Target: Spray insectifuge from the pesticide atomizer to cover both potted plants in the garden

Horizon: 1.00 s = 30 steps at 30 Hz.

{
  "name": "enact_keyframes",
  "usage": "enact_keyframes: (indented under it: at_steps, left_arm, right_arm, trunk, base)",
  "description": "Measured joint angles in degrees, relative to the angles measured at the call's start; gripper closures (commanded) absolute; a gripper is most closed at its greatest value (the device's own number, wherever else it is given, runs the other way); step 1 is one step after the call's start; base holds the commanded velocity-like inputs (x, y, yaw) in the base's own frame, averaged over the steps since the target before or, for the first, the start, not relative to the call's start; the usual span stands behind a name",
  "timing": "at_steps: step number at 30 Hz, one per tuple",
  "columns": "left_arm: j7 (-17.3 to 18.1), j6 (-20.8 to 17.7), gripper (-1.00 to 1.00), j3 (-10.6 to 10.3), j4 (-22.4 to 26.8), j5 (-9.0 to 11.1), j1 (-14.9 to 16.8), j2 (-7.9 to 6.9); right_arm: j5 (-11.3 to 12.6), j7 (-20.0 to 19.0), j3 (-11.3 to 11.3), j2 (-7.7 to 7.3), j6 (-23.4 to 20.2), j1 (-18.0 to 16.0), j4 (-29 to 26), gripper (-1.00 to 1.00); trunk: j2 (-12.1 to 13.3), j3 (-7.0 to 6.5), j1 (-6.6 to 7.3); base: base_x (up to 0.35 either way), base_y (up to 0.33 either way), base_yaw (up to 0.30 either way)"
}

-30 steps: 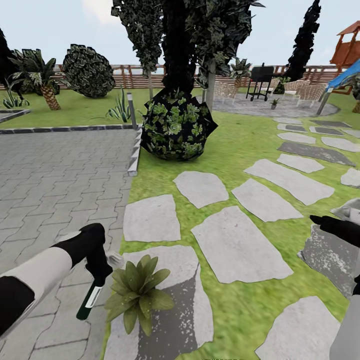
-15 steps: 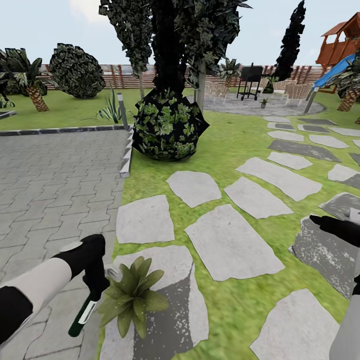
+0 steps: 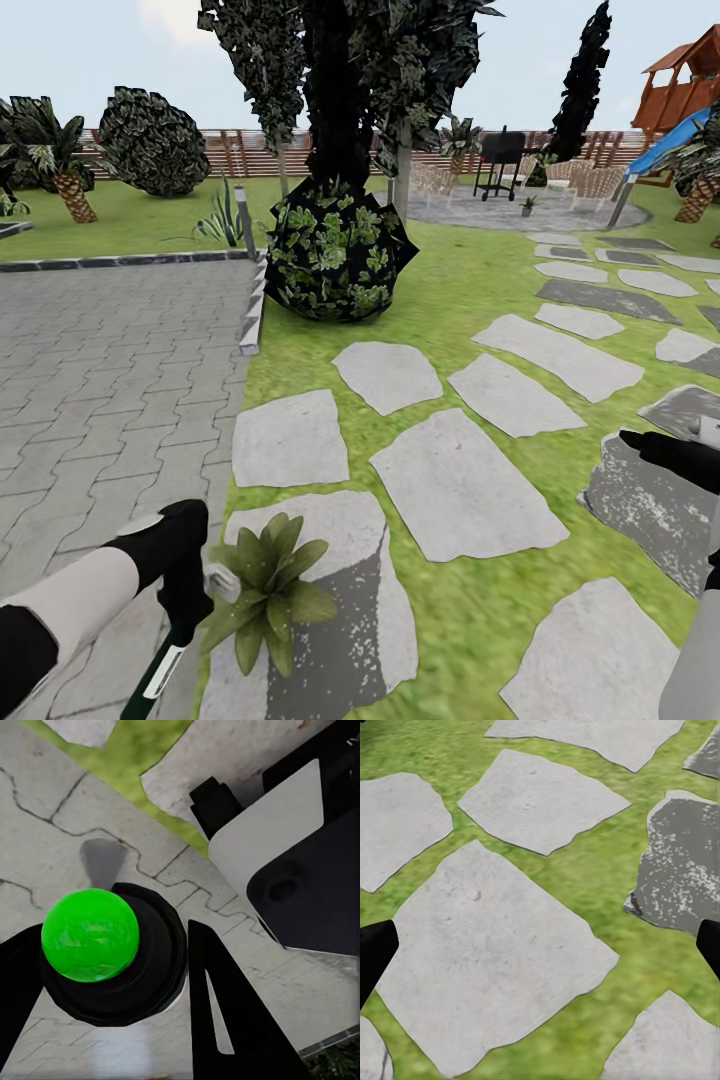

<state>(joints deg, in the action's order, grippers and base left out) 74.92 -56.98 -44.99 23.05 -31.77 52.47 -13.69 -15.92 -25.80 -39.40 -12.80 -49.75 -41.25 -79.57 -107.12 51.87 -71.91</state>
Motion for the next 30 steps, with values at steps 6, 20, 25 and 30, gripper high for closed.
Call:
enact_keyframes:
  at_steps: [6, 20, 25, 30]
  left_arm:
    - [0.3, 0.1, 1.0, 0.1, 0.1, -0.1, 2.0, -0.04]
    - [0.2, 0.0, 1.0, 0.0, -0.3, 0.0, 9.2, 0.11]
    - [0.0, 0.0, 1.0, 0.0, -0.3, 0.0, 7.1, 0.14]
    - [0.0, 0.0, 1.0, -0.1, -0.3, 0.0, 5.1, 0.1]
  right_arm:
    - [0.0, 0.0, 0.0, 0.0, 0.0, 0.0, 0.0, -1.0]
    - [0.0, 0.0, 0.0, 0.01, 0.0, 0.0, 0.0, -1.0]
    - [0.0, 0.0, 0.0, -0.01, 0.0, 0.0, 0.0, -1.0]
    - [0.0, 0.0, 0.0, 0.04, 0.0, 0.0, 0.0, -1.0]
  trunk:
    - [0.0, -0.01, 0.0]
    - [0.0, 0.0, 0.0]
    - [0.0, 0.0, 0.0]
    - [0.0, 0.0, 0.0]
  base:
    - [0.0, 0.0, 0.0]
    - [0.0, 0.0, 0.0]
    - [0.0, 0.0, 0.0]
    - [0.0, 0.0, 0.0]
